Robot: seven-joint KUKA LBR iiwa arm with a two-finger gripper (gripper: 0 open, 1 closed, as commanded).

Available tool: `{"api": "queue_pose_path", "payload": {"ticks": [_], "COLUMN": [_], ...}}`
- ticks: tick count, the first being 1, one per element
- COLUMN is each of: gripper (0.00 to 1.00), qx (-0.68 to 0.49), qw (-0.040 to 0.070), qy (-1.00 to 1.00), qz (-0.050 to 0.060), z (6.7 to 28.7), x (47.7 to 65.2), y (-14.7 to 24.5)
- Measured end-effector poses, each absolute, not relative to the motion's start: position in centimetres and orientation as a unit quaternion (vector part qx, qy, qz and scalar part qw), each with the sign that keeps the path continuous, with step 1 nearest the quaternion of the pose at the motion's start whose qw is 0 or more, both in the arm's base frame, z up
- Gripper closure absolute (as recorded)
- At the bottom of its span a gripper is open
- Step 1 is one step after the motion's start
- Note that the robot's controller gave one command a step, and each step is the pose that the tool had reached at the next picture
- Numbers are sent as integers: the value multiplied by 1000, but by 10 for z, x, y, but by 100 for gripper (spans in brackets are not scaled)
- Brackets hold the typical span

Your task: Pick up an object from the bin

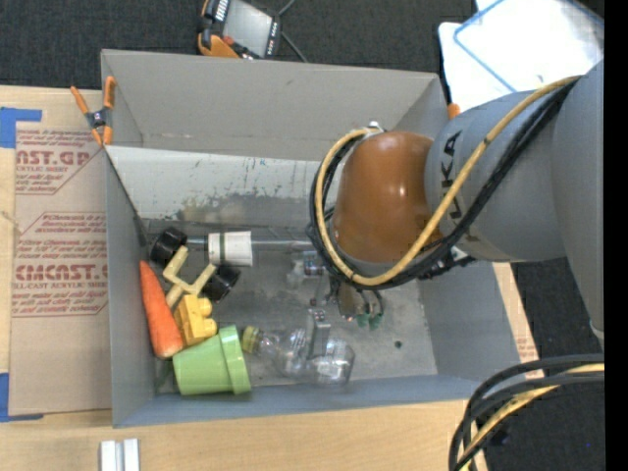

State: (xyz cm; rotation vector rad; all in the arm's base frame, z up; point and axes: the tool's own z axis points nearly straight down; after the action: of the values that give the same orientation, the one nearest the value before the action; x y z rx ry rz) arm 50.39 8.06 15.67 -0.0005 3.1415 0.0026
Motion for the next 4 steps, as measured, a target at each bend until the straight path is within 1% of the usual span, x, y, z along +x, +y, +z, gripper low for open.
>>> {"api": "queue_pose_path", "payload": {"ticks": [1, 2, 3, 4], "gripper": [0, 0, 0, 100], "qx": [0, -106, -40, -118], "qw": [0, 2, -2, 9], "qy": [1000, 994, 999, 993], "qz": [1, 1, 1, 1], "z": [157, 182, 87, 109], "x": [504, 508, 497, 504], "y": [81, 78, 107, 111]}}
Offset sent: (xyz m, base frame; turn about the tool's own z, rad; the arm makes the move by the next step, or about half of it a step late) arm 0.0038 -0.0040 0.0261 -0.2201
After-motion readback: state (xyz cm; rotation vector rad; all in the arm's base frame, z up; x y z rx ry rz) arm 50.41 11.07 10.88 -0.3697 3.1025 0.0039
